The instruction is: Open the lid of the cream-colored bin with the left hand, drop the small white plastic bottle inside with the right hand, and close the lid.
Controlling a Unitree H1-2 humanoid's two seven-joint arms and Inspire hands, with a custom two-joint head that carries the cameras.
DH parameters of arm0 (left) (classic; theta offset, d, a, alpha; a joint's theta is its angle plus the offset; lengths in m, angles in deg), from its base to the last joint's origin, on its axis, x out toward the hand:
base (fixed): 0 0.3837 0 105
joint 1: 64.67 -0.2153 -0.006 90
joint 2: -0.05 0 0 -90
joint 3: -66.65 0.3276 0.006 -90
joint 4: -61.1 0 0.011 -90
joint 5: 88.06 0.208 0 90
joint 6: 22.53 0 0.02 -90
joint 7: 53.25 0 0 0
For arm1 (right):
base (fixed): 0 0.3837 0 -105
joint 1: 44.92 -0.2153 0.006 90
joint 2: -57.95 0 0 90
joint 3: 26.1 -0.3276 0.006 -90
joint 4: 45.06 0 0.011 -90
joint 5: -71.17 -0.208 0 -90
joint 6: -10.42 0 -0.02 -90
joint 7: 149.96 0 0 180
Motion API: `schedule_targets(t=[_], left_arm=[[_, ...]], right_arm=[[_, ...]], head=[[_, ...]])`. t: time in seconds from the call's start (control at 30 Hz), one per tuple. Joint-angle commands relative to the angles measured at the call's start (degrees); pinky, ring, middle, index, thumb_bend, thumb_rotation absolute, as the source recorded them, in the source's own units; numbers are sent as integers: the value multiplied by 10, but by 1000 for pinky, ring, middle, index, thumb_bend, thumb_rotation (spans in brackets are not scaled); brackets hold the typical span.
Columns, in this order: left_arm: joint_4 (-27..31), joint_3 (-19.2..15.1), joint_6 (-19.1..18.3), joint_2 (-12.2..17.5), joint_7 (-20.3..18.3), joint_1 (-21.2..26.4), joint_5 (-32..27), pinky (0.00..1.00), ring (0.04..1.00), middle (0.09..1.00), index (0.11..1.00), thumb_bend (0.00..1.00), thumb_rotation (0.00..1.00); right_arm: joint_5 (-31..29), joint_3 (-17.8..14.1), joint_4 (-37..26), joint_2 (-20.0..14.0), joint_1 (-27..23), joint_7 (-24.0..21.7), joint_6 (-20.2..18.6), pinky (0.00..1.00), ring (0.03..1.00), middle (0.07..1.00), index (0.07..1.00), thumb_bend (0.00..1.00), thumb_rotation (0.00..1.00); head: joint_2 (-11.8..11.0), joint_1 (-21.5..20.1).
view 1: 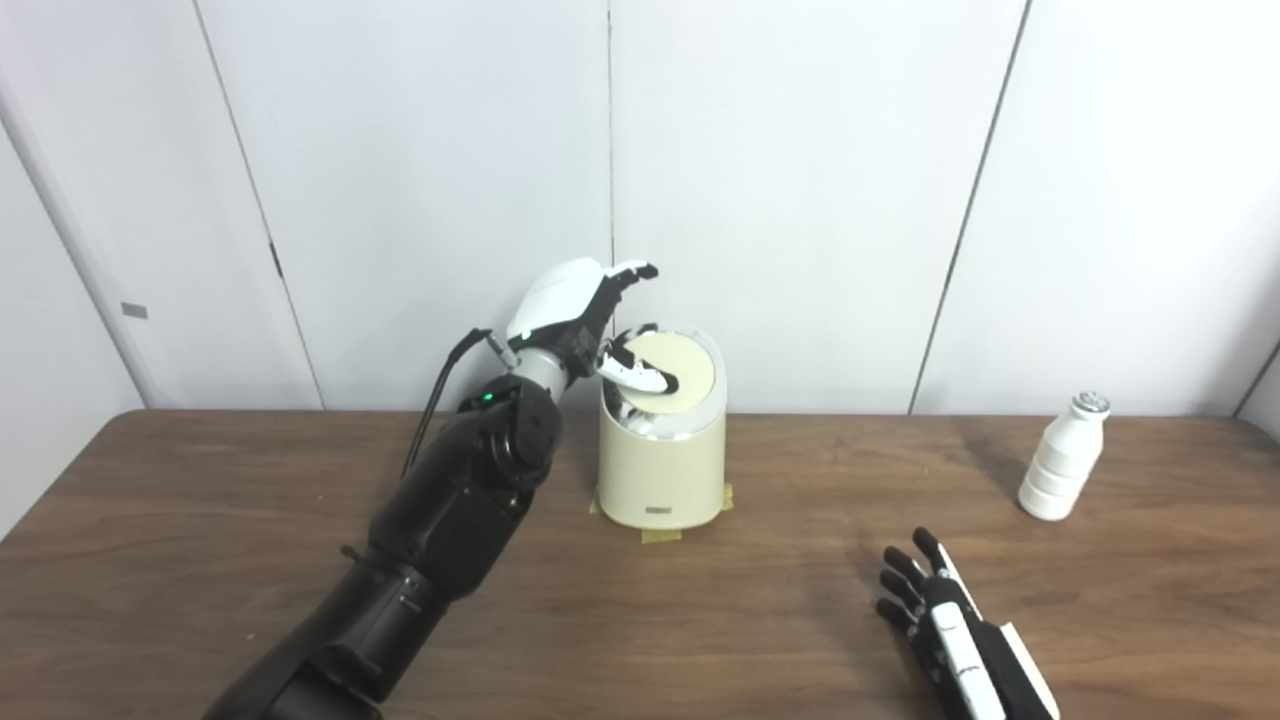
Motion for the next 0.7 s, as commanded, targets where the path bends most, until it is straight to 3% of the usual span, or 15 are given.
schedule_targets(t=[0.0, 0.43, 0.57, 0.67], left_arm=[[4, 11, -3, 9, -13, 31, 25, 688, 835, 897, 898, 927, 0], [7, 35, -15, 21, -58, 28, 64, 700, 817, 891, 908, 945, 0], [6, 33, -12, 21, -52, 27, 64, 687, 811, 882, 903, 950, 0], [23, 8, -19, 18, -60, 25, 36, 704, 803, 885, 901, 935, 0]], right_arm=[[-5, 1, -21, 4, -8, 0, 4, 899, 929, 935, 988, 494, 862], [-18, -5, -25, 5, -9, 1, -1, 901, 917, 926, 980, 500, 855], [-21, -5, -25, 6, -10, 0, 1, 898, 917, 928, 980, 498, 851], [-21, -5, -23, 5, -11, -1, 4, 899, 918, 927, 979, 498, 848]], head=[[2, 0], [10, -4], [11, -4], [11, -6]])
